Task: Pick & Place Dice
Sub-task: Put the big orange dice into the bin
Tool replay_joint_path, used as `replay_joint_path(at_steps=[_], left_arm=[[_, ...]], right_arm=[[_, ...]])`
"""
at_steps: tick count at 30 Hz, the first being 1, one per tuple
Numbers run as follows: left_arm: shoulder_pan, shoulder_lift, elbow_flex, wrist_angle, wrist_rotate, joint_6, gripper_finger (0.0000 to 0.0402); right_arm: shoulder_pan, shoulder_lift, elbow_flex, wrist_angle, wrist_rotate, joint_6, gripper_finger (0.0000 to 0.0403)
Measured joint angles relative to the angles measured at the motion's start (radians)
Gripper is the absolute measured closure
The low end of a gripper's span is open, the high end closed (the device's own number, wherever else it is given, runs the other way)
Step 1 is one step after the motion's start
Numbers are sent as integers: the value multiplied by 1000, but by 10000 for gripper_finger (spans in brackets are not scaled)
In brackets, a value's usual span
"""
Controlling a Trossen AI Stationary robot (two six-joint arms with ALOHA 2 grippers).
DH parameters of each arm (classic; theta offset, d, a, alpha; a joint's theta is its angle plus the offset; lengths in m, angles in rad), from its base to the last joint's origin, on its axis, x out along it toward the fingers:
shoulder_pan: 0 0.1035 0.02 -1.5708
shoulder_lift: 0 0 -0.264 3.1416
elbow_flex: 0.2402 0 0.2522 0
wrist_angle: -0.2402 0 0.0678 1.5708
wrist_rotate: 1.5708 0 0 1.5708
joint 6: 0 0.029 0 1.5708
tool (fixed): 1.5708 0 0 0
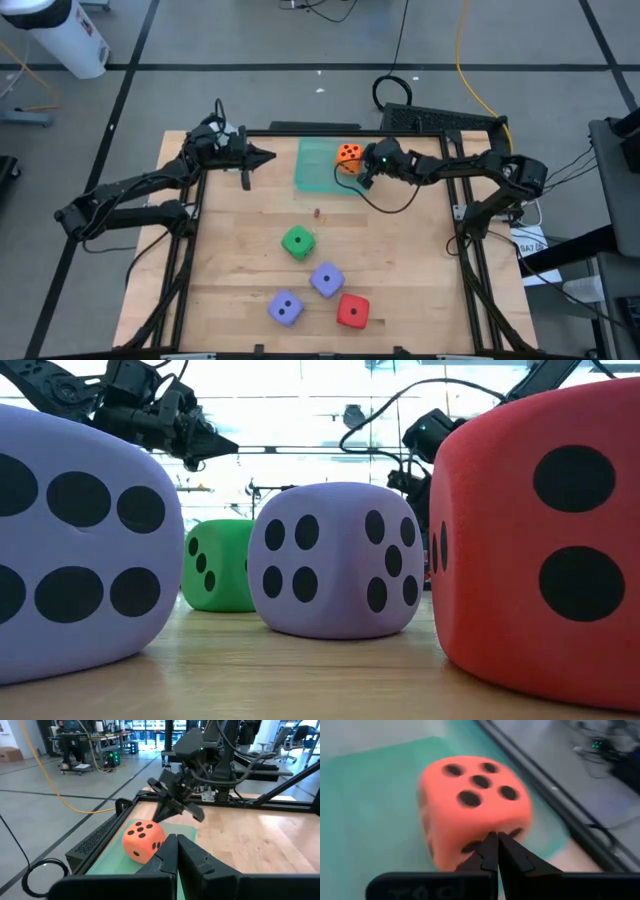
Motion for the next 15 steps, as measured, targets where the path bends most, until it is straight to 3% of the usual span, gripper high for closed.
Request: replay_joint_path(at_steps=[9,15], left_arm=[[0,0,0,-1,0,4,396],[17,0,0,-23,-1,14,396]], right_arm=[[11,-3,0,75,10,52,403],[60,-87,0,71,-89,29,403]])
